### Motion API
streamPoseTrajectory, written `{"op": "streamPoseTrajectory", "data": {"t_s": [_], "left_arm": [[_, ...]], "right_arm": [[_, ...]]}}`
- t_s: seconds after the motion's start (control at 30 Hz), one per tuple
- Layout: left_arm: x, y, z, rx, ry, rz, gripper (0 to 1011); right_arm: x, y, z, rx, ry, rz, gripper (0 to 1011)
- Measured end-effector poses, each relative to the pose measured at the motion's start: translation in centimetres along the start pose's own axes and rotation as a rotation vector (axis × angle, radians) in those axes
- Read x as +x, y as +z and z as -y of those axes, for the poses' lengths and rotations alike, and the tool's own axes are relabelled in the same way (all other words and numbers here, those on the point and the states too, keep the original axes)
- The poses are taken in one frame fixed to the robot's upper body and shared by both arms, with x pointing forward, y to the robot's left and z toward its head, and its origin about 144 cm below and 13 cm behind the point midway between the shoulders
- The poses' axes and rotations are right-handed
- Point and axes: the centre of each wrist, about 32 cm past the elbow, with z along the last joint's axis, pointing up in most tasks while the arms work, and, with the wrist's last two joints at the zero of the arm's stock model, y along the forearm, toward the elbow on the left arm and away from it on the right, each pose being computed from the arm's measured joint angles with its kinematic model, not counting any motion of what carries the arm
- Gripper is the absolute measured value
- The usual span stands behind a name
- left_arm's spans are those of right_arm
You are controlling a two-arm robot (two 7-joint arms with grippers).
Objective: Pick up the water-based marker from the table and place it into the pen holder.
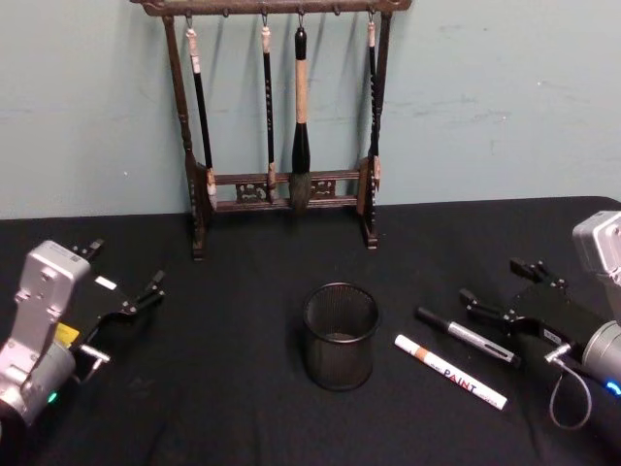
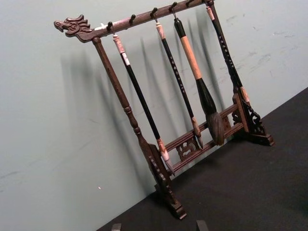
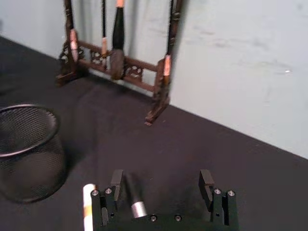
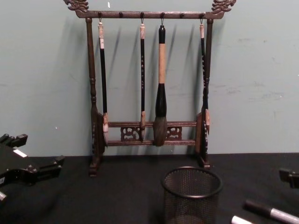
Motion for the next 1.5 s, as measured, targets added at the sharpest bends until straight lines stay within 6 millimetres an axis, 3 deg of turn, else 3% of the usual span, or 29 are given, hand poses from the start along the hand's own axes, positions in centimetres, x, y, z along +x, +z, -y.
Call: {"op": "streamPoseTrajectory", "data": {"t_s": [0.43,0.83,1.03,1.5], "left_arm": [[0.0,0.0,0.0,0.000,0.000,0.000,1008],[0.0,0.0,0.0,0.000,0.000,0.000,1008],[0.0,0.0,0.0,0.000,0.000,0.000,1006],[0.0,0.0,0.0,0.000,0.000,0.000,1008]], "right_arm": [[1.2,2.8,0.2,-0.159,0.244,0.042,1002],[0.3,2.8,-0.8,-0.239,0.315,0.066,1002],[-0.3,2.4,-2.4,-0.290,0.367,0.115,1002],[-0.2,2.0,-4.2,-0.314,0.388,0.123,1002]]}}
